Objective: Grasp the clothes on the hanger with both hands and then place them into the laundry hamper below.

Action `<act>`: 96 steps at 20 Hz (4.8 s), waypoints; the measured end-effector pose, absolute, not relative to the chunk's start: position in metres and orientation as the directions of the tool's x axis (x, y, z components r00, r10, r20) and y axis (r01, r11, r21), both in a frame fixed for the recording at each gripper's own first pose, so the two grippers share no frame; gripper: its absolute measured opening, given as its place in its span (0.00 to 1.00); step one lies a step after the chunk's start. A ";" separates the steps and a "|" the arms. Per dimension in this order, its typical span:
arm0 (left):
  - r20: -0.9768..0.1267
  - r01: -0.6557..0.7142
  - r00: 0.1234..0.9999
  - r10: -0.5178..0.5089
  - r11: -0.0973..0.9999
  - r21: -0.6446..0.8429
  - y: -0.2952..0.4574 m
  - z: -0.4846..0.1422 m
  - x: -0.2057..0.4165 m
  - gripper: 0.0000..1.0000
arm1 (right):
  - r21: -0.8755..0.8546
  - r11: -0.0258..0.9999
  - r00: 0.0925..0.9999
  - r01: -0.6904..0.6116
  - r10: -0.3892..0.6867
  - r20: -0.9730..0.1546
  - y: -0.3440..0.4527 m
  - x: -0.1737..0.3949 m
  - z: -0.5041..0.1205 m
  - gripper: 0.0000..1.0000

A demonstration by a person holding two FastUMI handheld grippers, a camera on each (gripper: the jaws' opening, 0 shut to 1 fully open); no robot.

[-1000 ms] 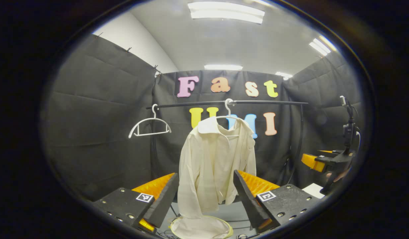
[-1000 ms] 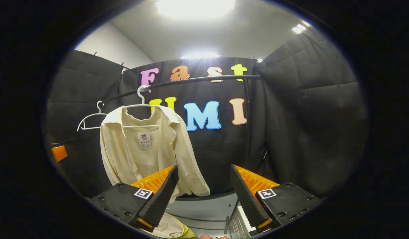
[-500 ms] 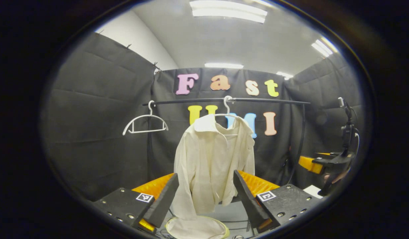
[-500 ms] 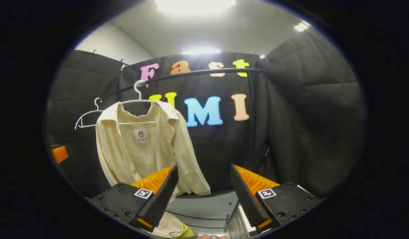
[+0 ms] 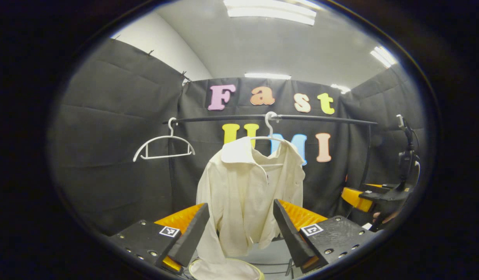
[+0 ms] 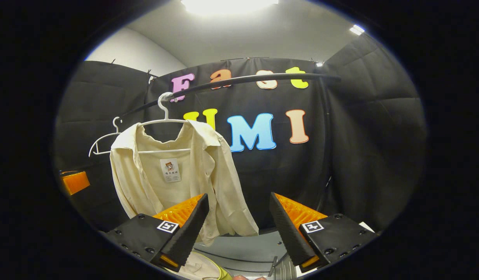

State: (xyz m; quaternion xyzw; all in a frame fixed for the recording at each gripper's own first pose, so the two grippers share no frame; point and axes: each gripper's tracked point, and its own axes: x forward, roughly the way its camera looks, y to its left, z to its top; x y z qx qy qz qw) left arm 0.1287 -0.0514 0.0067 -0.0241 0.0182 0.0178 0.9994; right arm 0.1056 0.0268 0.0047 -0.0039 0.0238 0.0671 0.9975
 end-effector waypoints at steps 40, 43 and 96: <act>-0.087 -0.417 0.907 0.412 0.908 -0.036 -0.026 -0.029 0.323 0.03 | 0.066 0.907 0.892 -0.415 0.421 -0.167 0.052 0.238 -0.050 0.98; -0.085 -0.343 0.938 0.336 0.936 -0.085 -0.024 -0.025 0.321 0.03 | 0.076 0.907 0.897 -0.415 0.422 -0.131 0.082 0.239 -0.033 0.98; -0.029 -0.150 0.989 0.147 0.965 -0.216 0.027 0.020 0.268 0.03 | 0.131 0.969 0.976 -0.209 0.199 0.086 0.092 0.393 0.057 0.01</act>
